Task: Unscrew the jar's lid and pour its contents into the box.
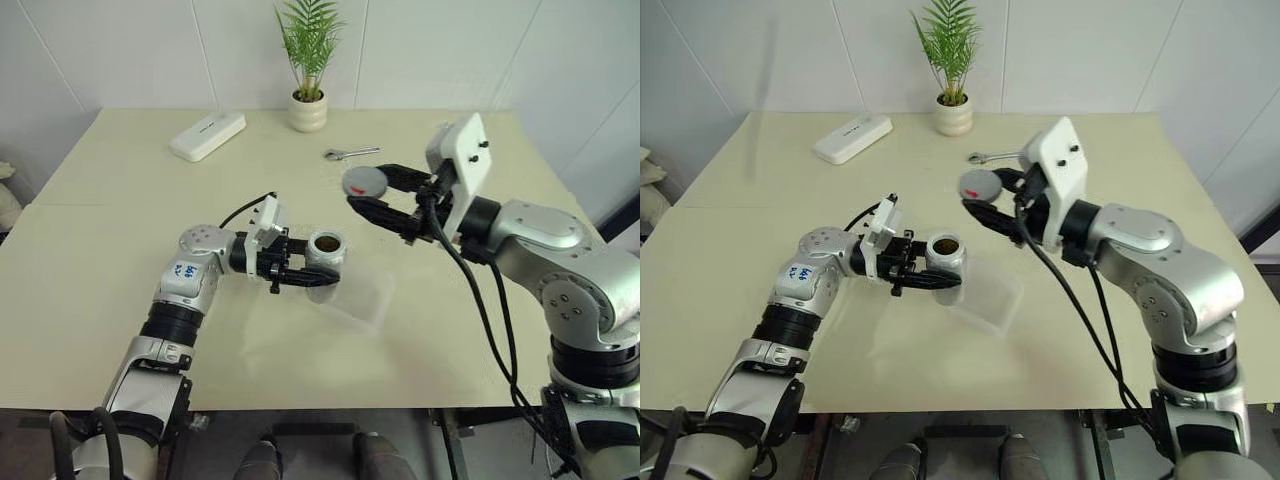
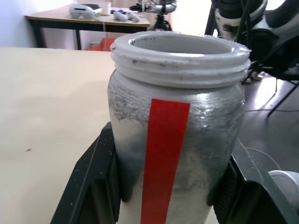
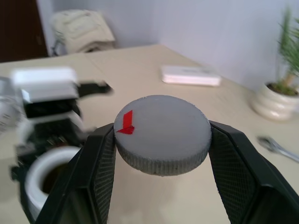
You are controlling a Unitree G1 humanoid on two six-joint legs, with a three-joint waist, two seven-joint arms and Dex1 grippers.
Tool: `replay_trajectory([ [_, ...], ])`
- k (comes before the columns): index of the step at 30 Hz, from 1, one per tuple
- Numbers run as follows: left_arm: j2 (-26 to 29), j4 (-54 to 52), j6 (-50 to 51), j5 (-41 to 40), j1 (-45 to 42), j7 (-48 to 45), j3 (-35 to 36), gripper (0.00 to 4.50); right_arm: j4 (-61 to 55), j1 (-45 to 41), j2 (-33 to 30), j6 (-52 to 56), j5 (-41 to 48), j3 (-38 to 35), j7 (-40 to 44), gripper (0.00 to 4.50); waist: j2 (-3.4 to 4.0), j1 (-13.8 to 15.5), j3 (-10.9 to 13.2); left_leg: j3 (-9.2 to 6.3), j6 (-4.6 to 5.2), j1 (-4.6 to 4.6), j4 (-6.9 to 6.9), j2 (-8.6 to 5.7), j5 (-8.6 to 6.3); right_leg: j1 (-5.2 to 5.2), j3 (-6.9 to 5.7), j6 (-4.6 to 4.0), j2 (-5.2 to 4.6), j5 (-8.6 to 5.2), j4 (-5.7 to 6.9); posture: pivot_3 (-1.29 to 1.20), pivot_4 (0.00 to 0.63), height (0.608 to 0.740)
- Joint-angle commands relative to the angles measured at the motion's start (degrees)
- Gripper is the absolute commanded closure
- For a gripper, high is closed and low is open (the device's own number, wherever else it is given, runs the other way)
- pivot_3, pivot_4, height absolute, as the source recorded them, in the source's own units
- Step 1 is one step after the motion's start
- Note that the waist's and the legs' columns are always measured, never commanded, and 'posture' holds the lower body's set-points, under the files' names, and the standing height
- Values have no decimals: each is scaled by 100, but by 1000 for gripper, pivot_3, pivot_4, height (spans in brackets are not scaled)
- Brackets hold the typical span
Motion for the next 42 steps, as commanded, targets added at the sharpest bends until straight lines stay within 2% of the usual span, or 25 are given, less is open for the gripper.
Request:
replay_trajectory([
  [1, 211, -27, -134, -11, -214, 129, 279, 2521, -124, 450, -262, -133, -230, -489, -92, 1884, 0, 10, 0, 1, 0, 0, -1, 0, 0, -4, 1, 0, 0, 0, 1, 0, 150, 740],
  [6, 505, 276, -362, 66, -386, 365, 530, 2521, -41, 1438, -425, -57, -648, -940, -484, 1884, 0, 57, 0, 8, 0, -5, -1, 0, 0, -13, 6, 0, 0, 0, 2, 0, 150, 740],
  [11, 572, 468, -573, 126, -463, 695, 721, 2521, 283, 2382, 180, -75, -1122, -1051, -1290, 1884, 0, 96, 0, 5, 1, -11, 9, 0, 0, -12, 4, 1, 0, 0, 4, 0, 150, 740],
  [13, 547, 471, -617, 125, -462, 761, 748, 2521, 356, 2518, 463, -130, -1202, -1070, -1467, 1884, 0, 83, 0, 6, 1, -16, 14, -2, 0, -16, 5, 3, 0, 2, 6, 0, 150, 740],
  [17, 542, 430, -630, 113, -434, 760, 720, 2521, 423, 2631, 601, -60, -1461, -974, -1628, 1884, 2, 85, 0, 6, 1, -38, 31, -4, 2, -43, 7, 5, 0, 3, 29, 0, 150, 740],
  [20, 499, 454, -775, 162, -448, 896, 740, 2521, 452, 3064, 838, -56, -1674, -899, -1851, 1884, 1, 97, 0, 2, 2, -37, 33, -4, 3, -40, 5, 4, 1, 3, 32, 0, 150, 740],
  [28, 452, 591, -930, 199, -553, 965, 727, 2521, 428, 3240, 921, -76, -1919, -799, -1861, 1884, 1, 96, -1, -1, 4, -36, 49, -7, 8, -31, 5, 8, 1, 8, 33, 0, 150, 740],
  [34, 330, 827, -1352, 349, -716, 1101, 697, 2521, 246, 3324, 828, -157, -1977, -778, -1666, 14, -2, 85, -2, 0, 4, -35, 52, -8, 10, -27, 5, 10, 1, 10, 33, 0, 150, 740],
  [42, 160, 1227, -1833, 487, -954, 1118, 650, 2521, -66, 3245, 364, -411, -1868, -991, -1054, 14, -2, 96, -2, 0, 4, -37, 52, -10, 10, -28, 5, 13, 1, 12, 33, 0, 150, 740],
])
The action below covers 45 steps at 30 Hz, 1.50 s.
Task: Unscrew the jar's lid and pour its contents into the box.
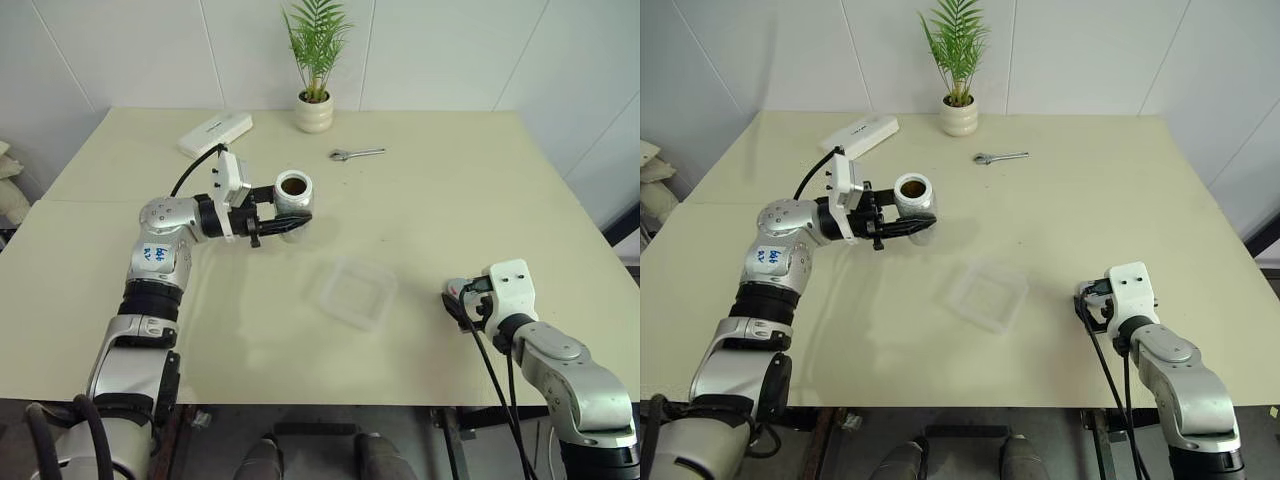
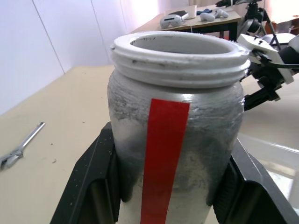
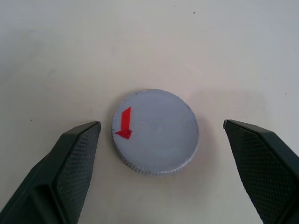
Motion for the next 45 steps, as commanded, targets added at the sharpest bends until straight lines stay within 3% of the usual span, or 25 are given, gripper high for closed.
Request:
replay_trajectory([
  [1, -78, 139, -347, 84, -253, 26, 31, 2521, -446, -50, -266, -215, 145, -229, 402, 14, 0, 10, 0, 0, 0, 0, 0, 0, 0, 0, 0, 0, 0, 0, 0, 0, 150, 740],
  [9, -291, 696, -1468, 584, -590, 132, -175, 2521, -883, 114, -546, -871, 809, -933, 1399, 14, -1, 15, 0, -1, 0, -3, 1, -2, 0, 1, 0, 6, 0, 3, -3, 0, 150, 740],
  [14, -405, 1312, -2922, 1285, -870, 454, -495, 2521, -1311, 479, -704, -1020, 1469, -1298, 2089, 14, -1, 15, 1, -1, 1, -3, 2, -2, 0, 4, 0, 9, 0, 5, -9, 0, 150, 740],
  [25, -477, 2581, -5506, 2844, -1585, 1713, -1233, 2521, -2049, 1226, -985, -867, 2773, -2077, 2460, 14, -3, 18, 2, 1, 3, -6, 10, -6, -1, 18, 5, 25, 0, 19, -34, 0, 150, 740],
  [28, -285, 2571, -6324, 4277, -1858, 3003, -1770, 2521, -2181, 1452, -1076, -831, 3112, -2330, 2473, 14, -6, 26, 4, 1, 3, -5, 13, -7, -2, 25, 6, 30, 0, 22, -41, 0, 150, 740],
  [31, -26, 2410, -6511, 5956, -2239, 4840, -2413, 2521, -2200, 1539, -1206, -847, 3248, -2392, 2459, 14, -13, 19, 7, 1, 3, -6, 19, -8, -2, 29, 8, 38, 0, 27, -44, 0, 150, 740],
  [37, 220, 1710, -5478, 9287, -2982, 9218, -4411, 2521, -2110, 1447, -1354, -900, 3326, -2320, 2307, 14, -22, 32, 13, 4, 3, -6, 27, -9, -2, 52, 9, 50, -1, 33, -80, 0, 150, 740],
  [40, 61, 1637, -4811, 10081, -3215, 10636, -5118, 2521, -2035, 1304, -1374, -908, 3306, -2133, 2241, 14, -27, 24, 15, 6, 3, -7, 27, -10, -4, 56, 10, 54, -2, 35, -90, 0, 150, 740],
  [45, -154, 1451, -3923, 10907, -3384, 11897, -5942, 2521, -1886, 970, -1425, -909, 3254, -1896, 2176, 14, -32, 29, 18, 7, 3, -10, 22, -10, -8, 54, 9, 54, -2, 33, -91, 0, 150, 740],
])
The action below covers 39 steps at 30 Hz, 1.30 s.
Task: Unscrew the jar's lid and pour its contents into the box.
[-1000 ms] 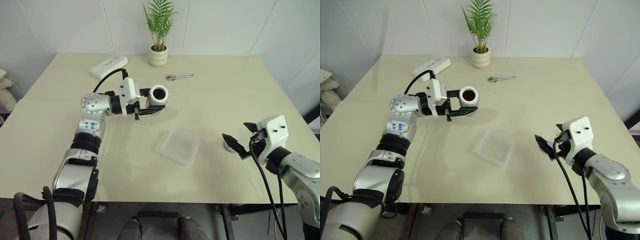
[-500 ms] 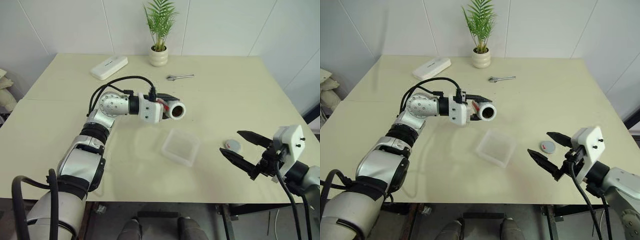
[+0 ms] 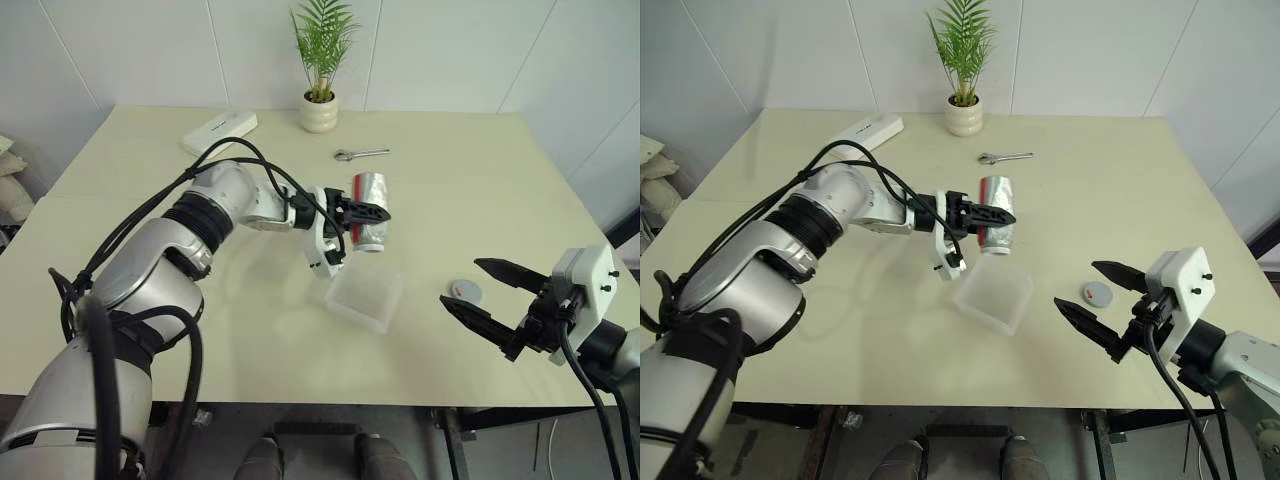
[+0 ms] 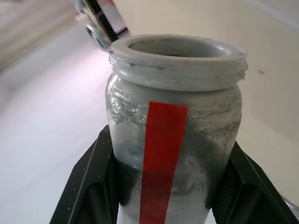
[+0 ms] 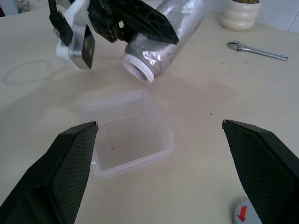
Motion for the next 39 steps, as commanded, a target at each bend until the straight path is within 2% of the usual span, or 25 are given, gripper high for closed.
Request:
replay_trajectory([
  [1, -70, -314, 769, 645, -282, 936, -522, 2521, 41, -258, -109, -64, 49, 79, -118, 14, -1, -4, 1, 0, 1, 0, 0, 0, -1, 0, 0, 0, 0, 0, 0, 0, 150, 740],
  [6, 33, -584, 1729, 1160, -131, 1452, -972, 2521, 44, -359, -68, -57, 38, 232, -200, 14, -1, -1, 1, 1, 6, 1, -3, 0, -8, -1, 0, 2, 0, -1, 4, 0, 150, 740],
  [12, 139, -645, 2250, 1195, -4, 1547, -1084, 2521, 38, -370, -46, -100, 40, 325, -261, 14, -1, 11, 0, 1, 9, 2, -3, 0, -11, -1, 0, 4, 0, -3, 10, 0, 150, 740],
  [15, 126, -636, 2269, 1062, -17, 1549, -1041, 2521, 63, -447, -29, -108, 51, 376, -303, 14, -1, 25, 0, 1, 9, 2, -1, -1, -11, -1, 0, 4, 0, -3, 12, 0, 150, 740],
  [19, 89, -286, 1390, 188, -40, 1224, -696, 2521, 92, -452, -59, -142, 13, 413, -257, 14, -1, 30, 0, 1, 9, 2, 0, -1, -11, -1, 0, 4, 0, -3, 14, 0, 150, 740],
  [23, 13, 517, 95, -1722, 148, -89, 347, 2521, 118, -508, -70, -174, 39, 437, -220, 14, 2, 21, -1, 1, 9, 5, 0, -1, -11, -1, 0, 3, -1, -2, 16, 0, 150, 740],
  [24, -40, 747, -200, -2362, 254, -717, 700, 2521, 132, -510, -96, -181, 30, 444, -172, 14, 3, 18, -2, 3, 9, 6, 0, 0, -11, -1, 0, 2, -1, -3, 19, 0, 150, 740],
  [26, -111, 991, -430, -3271, 465, -1555, 1274, 2521, 194, -553, -146, -180, 23, 454, -102, 14, 5, 16, -3, 3, 10, 7, 0, 0, -10, -1, 0, 2, -1, -3, 21, 0, 150, 740],
  [28, -139, 1026, -481, -3711, 592, -2139, 1580, 2521, 233, -586, -170, -178, 14, 458, -68, 14, 5, 20, -3, 3, 10, 7, 3, 0, -9, 0, 0, 1, -1, -3, 23, 0, 150, 740],
  [31, -545, 1495, -78, -5907, 1170, -4355, 2976, 2521, 392, -781, -275, -149, 30, 484, 22, 14, 9, 32, -5, 3, 11, 5, 10, -2, -8, 0, 1, -1, -2, -1, 28, 0, 150, 740],
  [34, -871, 1406, 830, -7552, 1604, -5983, 4186, 2521, 539, -899, -385, -145, 1, 550, 185, 14, 14, 11, -8, 2, 15, 9, 11, -2, -6, 3, 0, -3, -2, 1, 34, 0, 150, 740],
  [39, -1070, 893, 2270, -9116, 2063, -7590, 5345, 2521, 733, -1016, -485, -142, -8, 591, 421, 14, 15, -18, -9, -1, 20, 15, 16, -2, 2, 2, 0, -4, -1, 0, 57, 0, 150, 740],
])
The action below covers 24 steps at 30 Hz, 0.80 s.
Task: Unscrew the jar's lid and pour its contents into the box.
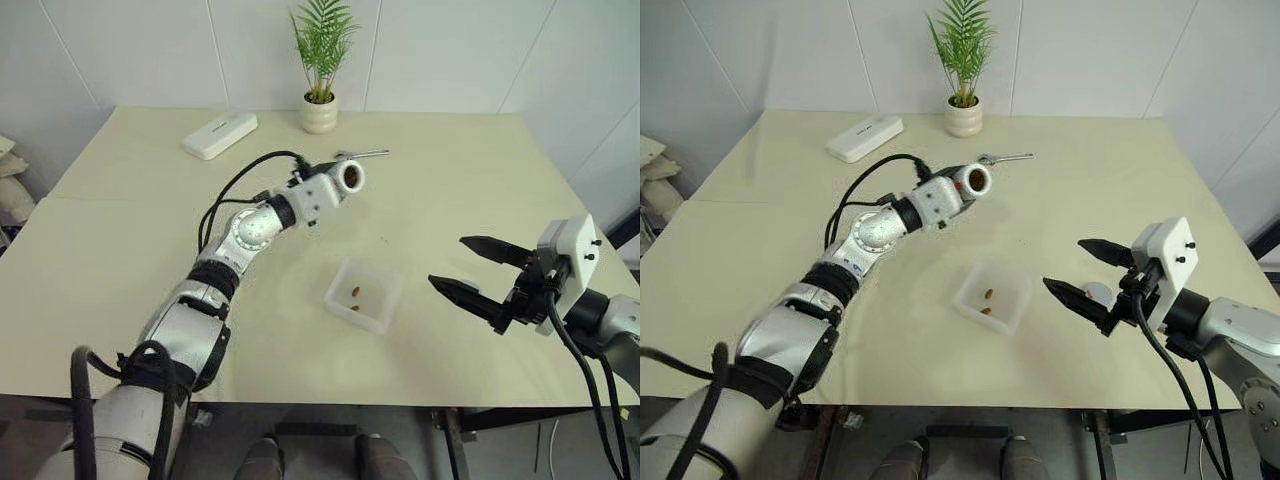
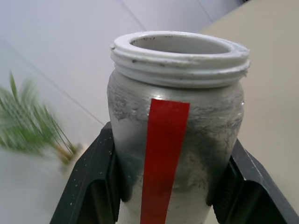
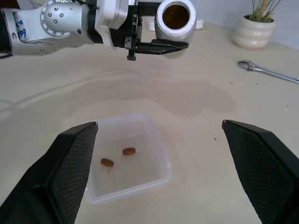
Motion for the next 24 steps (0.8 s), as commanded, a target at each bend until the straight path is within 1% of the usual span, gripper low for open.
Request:
replay_trajectory([
  [1, -50, -586, 964, -1160, 226, -1073, 759, 2521, 102, -156, -176, -110, 25, 15, 253, 14, 0, 2, 0, -1, 0, 1, 5, 0, 1, 0, 0, -1, 0, 1, 4, 0, 150, 740],
  [4, -47, -968, 1616, -1591, 583, -1669, 1028, 2521, 238, -242, -199, -137, 54, 141, 474, 14, 2, 2, -1, -1, -2, 12, 8, 0, 5, 11, 0, -2, 0, 5, 5, 0, 150, 740],
  [6, -46, -1303, 2066, -1790, 878, -2122, 1060, 2521, 225, -299, -10, -158, 239, 193, 532, 14, 2, 1, -1, -2, -2, 19, 7, 0, 6, 18, 0, -4, 0, 6, 5, 0, 150, 740],
  [8, -8, -1562, 2318, -1840, 1162, -2427, 1025, 2521, 132, -236, 16, -70, 371, 273, 627, 14, 2, 4, -1, -2, -3, 28, 7, 1, 7, 25, 0, -6, 0, 7, 5, 0, 150, 740],
  [11, 43, -1722, 2360, -1833, 1454, -2688, 1035, 2521, 65, -182, 21, -91, 384, 393, 717, 14, 2, 10, -1, -3, -4, 29, 7, 1, 8, 27, 0, -7, 0, 9, 5, 0, 150, 740],
  [17, 105, -1770, 2253, -1681, 1577, -2684, 1023, 2521, 225, -335, -28, -161, 255, 436, 720, 14, 2, 10, -1, -2, -4, 33, 8, 1, 12, 28, 0, -12, 0, 13, 4, 0, 150, 740],
  [19, 145, -1768, 2266, -1664, 1572, -2673, 1023, 1818, 304, -391, -55, -178, 200, 448, 749, 0, 2, 10, -1, -1, -5, 37, 8, 1, 13, 32, 0, -14, 0, 15, 1, 0, 150, 740],
  [20, 157, -1815, 2300, -1672, 1597, -2696, 1017, 1613, 330, -385, -70, -197, 172, 437, 783, 0, 2, 7, -1, -1, -5, 40, 8, 1, 13, 34, 0, -14, 0, 15, 1, 0, 150, 740],
  [24, 193, -1943, 2378, -1676, 1661, -2761, 990, 335, 393, -405, -75, -244, 113, 452, 838, 0, 2, 9, -1, -1, -5, 41, 6, 3, 13, 34, 0, -15, 0, 15, 0, 0, 150, 740],
])
